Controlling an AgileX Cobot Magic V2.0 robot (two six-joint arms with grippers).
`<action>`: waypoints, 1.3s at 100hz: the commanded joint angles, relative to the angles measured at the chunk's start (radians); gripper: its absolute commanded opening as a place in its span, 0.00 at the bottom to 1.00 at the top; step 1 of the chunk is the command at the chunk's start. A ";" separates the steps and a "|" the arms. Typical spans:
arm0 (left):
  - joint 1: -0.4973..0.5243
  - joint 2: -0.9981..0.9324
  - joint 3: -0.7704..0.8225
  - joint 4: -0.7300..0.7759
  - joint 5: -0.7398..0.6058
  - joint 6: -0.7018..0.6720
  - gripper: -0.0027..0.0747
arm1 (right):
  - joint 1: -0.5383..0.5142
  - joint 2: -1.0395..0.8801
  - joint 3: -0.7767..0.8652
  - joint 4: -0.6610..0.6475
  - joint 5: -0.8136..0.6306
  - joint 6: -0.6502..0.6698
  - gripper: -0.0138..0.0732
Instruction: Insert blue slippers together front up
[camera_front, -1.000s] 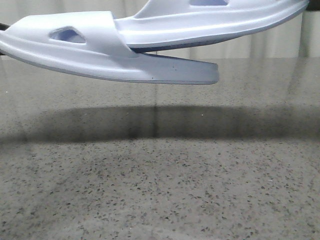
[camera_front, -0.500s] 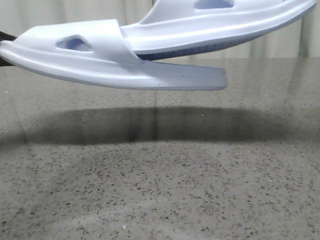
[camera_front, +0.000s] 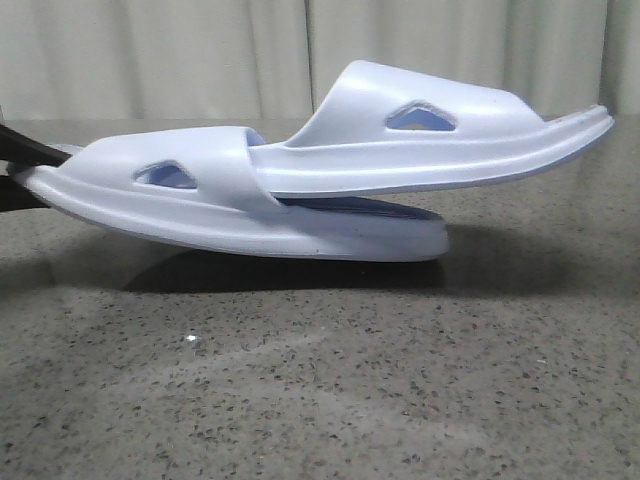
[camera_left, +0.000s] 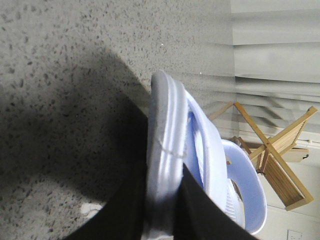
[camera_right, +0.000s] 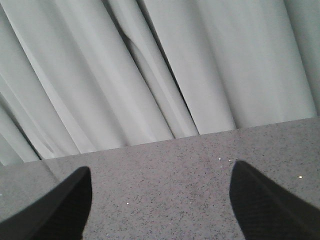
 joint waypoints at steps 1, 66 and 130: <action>-0.010 -0.010 -0.031 -0.088 0.068 0.017 0.11 | -0.007 -0.006 -0.038 -0.012 -0.058 -0.011 0.73; -0.010 -0.010 -0.031 -0.088 -0.120 0.319 0.72 | -0.007 -0.006 -0.038 -0.012 -0.054 -0.011 0.73; -0.010 -0.312 -0.109 0.082 -0.447 0.618 0.72 | -0.007 -0.008 -0.036 -0.012 -0.054 -0.166 0.73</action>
